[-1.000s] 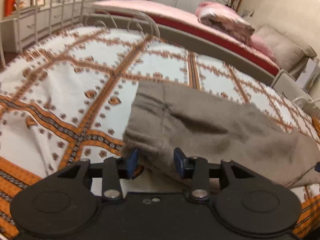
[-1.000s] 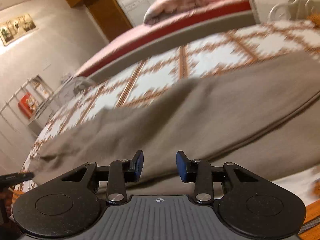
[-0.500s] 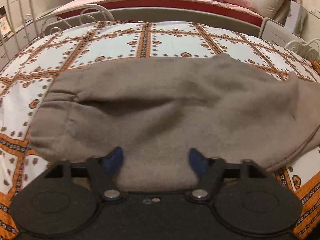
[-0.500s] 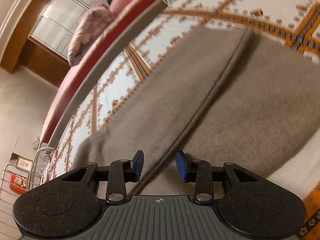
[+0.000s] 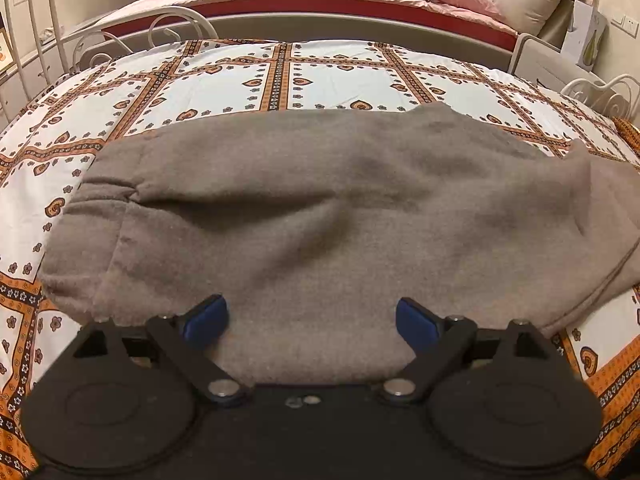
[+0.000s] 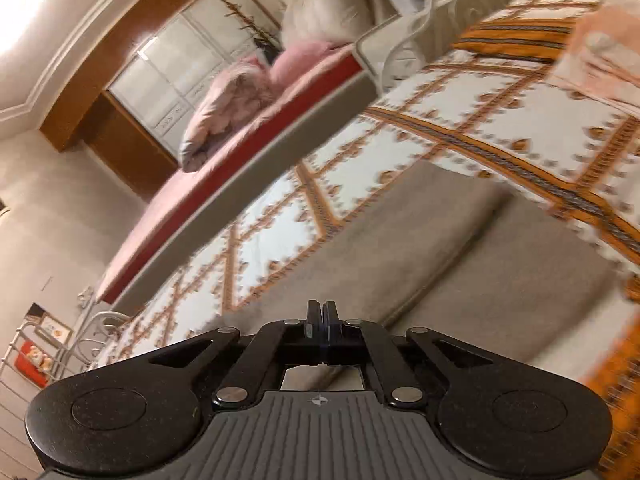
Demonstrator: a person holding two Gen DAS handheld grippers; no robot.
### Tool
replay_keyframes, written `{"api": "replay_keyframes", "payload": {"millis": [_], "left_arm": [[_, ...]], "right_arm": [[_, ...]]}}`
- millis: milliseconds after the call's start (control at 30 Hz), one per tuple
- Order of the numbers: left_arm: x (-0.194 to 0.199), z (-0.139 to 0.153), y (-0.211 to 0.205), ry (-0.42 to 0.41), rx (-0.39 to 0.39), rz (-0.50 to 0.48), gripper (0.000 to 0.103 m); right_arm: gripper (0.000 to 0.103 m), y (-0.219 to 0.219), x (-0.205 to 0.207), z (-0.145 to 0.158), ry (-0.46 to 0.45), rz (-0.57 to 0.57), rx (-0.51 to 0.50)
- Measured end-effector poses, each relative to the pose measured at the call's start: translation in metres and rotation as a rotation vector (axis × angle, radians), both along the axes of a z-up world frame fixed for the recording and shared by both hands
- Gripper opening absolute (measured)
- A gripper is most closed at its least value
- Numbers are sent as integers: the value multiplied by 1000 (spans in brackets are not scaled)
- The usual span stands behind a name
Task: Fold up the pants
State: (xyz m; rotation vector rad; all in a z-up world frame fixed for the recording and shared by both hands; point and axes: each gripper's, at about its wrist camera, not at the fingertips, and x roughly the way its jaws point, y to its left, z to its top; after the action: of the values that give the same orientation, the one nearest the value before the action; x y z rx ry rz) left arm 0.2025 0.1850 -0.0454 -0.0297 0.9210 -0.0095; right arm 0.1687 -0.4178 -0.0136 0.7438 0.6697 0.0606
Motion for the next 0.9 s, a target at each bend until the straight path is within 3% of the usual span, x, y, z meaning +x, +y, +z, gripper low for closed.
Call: {"api": "replay_keyframes", "payload": {"millis": [67, 133, 267, 367, 500, 533, 600, 767, 867, 900], "left_arm": [[2, 0, -1, 3, -2, 9, 86], [4, 1, -1, 4, -7, 23, 86], [5, 6, 0, -18, 12, 69, 85], [1, 11, 9, -43, 37, 124, 85], [-4, 9, 22, -37, 1, 146, 85], [-4, 8, 22, -33, 5, 139, 85], [-4, 8, 20, -32, 18, 128, 85], [-3, 8, 23, -35, -8, 141, 86], [-1, 8, 23, -32, -10, 139, 87], [-1, 9, 24, -36, -17, 147, 87]], "right_arm": [[1, -9, -1, -12, 64, -10, 34], [2, -11, 8, -20, 70, 1, 92], [13, -6, 30, -42, 148, -2, 109], [14, -4, 47, -54, 151, -5, 134], [14, -10, 70, -76, 179, -15, 189], [13, -11, 72, -74, 171, -14, 184], [1, -6, 74, -61, 135, -5, 91], [1, -5, 43, -16, -31, 11, 33], [5, -13, 39, -27, 49, -15, 94], [18, -15, 40, -35, 77, -34, 127]]}}
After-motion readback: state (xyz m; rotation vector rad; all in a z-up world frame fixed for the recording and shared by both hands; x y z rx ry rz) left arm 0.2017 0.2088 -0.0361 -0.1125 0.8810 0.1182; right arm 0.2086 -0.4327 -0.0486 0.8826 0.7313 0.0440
